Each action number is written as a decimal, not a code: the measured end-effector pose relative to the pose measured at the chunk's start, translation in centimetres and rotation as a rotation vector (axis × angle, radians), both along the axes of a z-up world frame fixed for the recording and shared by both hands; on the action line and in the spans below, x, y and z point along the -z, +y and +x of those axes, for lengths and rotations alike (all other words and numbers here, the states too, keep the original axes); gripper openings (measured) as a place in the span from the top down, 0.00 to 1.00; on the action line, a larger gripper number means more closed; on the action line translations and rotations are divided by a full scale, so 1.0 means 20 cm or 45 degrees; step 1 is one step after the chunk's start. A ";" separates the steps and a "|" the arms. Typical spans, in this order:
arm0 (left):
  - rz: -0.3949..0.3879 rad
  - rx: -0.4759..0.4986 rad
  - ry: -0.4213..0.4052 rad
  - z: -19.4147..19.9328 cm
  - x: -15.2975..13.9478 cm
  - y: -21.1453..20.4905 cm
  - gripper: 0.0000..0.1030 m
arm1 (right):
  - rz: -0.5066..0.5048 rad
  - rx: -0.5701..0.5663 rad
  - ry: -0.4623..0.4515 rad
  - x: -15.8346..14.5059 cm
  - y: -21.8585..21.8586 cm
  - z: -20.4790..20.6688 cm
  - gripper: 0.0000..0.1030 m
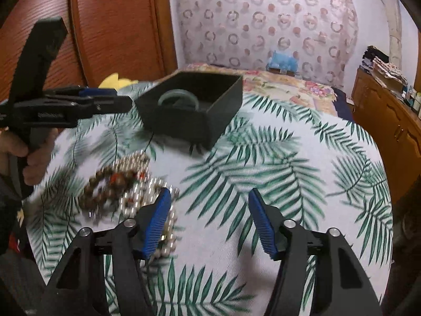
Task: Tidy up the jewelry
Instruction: 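Lower both bangles into the black box and open both tools, then grasp the brown wooden bead bracelet with the left tool while the right tool reaches the pearls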
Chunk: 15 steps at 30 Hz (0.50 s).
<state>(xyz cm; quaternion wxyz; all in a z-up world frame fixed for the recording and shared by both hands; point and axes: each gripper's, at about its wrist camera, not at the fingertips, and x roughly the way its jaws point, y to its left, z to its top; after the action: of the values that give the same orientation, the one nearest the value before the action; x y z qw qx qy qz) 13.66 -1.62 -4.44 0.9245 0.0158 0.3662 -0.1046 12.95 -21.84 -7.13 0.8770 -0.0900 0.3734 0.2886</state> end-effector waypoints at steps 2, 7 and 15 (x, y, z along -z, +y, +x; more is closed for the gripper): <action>0.004 -0.003 0.013 -0.05 0.03 0.01 0.23 | -0.027 -0.021 0.007 0.02 0.01 -0.03 0.44; -0.008 -0.011 0.062 -0.14 0.11 0.05 0.23 | -0.053 -0.057 0.036 0.06 0.04 -0.10 0.49; -0.005 -0.005 0.135 -0.21 0.22 0.07 0.23 | -0.123 -0.030 0.039 0.08 0.03 -0.10 0.49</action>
<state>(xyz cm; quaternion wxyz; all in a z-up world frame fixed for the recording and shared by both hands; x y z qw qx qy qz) 9.46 -0.25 -8.79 0.9040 0.0076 0.4146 -0.1041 10.87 -21.14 -8.76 0.8623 -0.1322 0.3994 0.2817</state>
